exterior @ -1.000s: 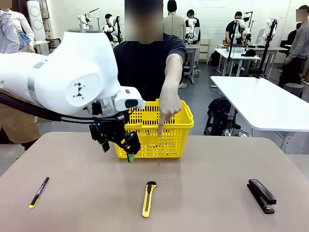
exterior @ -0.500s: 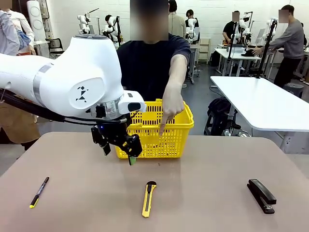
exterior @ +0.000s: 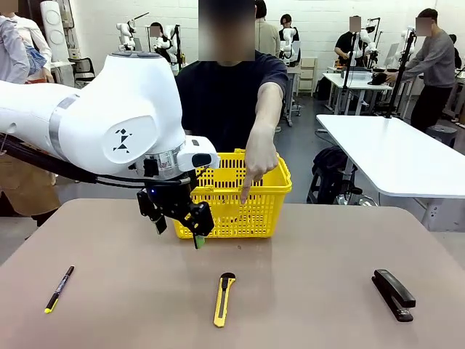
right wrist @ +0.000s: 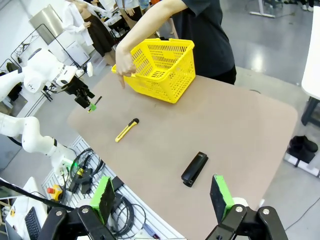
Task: Place the items the person wants into the basket.
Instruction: Pick up the item the person points to and place it in the Market Basket.
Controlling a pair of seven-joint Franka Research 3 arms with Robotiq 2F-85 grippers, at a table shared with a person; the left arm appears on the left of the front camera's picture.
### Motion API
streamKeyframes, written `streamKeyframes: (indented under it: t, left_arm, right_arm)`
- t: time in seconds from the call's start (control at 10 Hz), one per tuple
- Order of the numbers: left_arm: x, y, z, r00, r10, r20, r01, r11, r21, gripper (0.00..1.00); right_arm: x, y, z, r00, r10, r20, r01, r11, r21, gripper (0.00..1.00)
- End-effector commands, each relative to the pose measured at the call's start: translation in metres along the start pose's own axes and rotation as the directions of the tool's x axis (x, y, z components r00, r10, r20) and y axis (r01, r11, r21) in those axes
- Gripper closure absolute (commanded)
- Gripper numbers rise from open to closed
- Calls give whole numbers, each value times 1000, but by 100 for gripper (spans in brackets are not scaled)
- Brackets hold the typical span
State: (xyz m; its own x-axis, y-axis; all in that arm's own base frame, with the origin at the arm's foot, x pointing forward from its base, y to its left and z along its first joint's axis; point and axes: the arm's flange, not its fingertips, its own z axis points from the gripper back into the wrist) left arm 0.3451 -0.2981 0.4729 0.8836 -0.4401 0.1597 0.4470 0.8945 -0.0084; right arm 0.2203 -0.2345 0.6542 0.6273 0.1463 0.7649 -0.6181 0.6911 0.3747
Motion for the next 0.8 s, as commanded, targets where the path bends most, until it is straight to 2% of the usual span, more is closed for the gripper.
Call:
streamKeyframes:
  t: [0.0, 0.2, 0.3, 0.7]
  left_arm:
    - [6, -19, -32, 999, 1, -45, 0, 1000, 18, 0]
    - [27, -29, -53, 995, -36, -90, 38, 999, 29, 0]
    - [31, -40, -71, 994, -18, -103, 22, 999, 39, 0]
    - [52, -65, -116, 977, 174, -122, -170, 984, 49, 0]
  right_arm:
    - [3, 1, 1, 1000, 14, 16, -14, 1000, 15, 0]
    - [3, 1, 1, 1000, 14, 16, -14, 1000, 15, 0]
    - [3, 1, 1, 1000, 14, 16, -14, 1000, 15, 0]
    - [3, 1, 1, 1000, 14, 16, -14, 1000, 15, 0]
